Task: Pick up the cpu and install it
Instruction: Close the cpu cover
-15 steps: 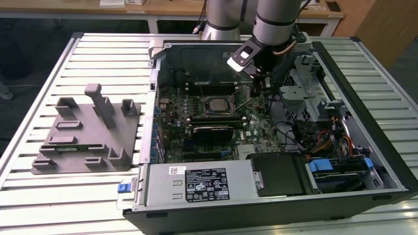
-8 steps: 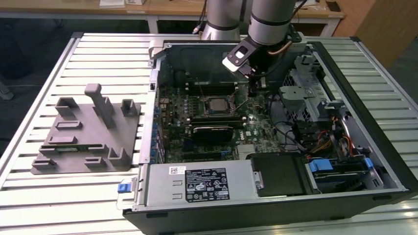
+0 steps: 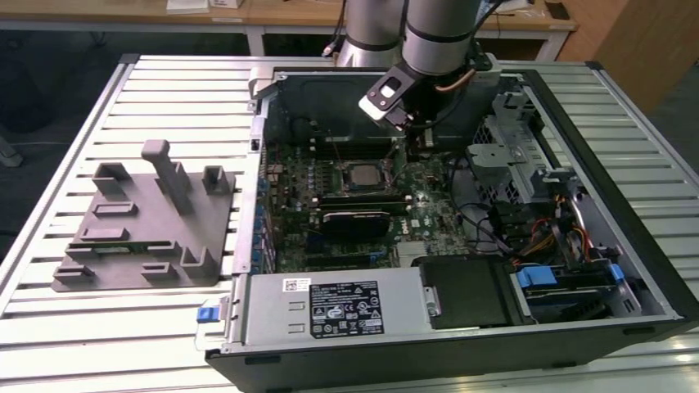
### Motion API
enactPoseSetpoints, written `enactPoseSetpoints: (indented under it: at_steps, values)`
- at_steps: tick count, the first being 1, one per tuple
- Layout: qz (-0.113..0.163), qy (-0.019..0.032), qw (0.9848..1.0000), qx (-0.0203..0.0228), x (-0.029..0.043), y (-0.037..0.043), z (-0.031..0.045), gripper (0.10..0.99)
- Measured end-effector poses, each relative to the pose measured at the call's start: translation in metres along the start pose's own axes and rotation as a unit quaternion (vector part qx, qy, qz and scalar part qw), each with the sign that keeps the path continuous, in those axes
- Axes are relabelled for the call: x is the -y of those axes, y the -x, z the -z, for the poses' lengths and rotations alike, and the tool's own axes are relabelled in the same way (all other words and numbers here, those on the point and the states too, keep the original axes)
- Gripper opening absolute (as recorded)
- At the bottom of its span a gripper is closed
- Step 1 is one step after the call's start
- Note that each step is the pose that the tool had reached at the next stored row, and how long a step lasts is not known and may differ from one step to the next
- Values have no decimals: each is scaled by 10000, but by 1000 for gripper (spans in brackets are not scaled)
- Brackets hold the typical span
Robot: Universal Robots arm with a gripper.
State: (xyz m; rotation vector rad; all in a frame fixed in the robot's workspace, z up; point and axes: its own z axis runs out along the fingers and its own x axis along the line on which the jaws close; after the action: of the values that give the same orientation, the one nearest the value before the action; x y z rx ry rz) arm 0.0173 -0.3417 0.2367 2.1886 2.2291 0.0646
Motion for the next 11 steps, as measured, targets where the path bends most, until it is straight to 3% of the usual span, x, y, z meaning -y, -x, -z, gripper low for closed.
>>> enactPoseSetpoints:
  at_steps: [11]
  values:
    - [0,0,10000,1,301,-6,13,106]
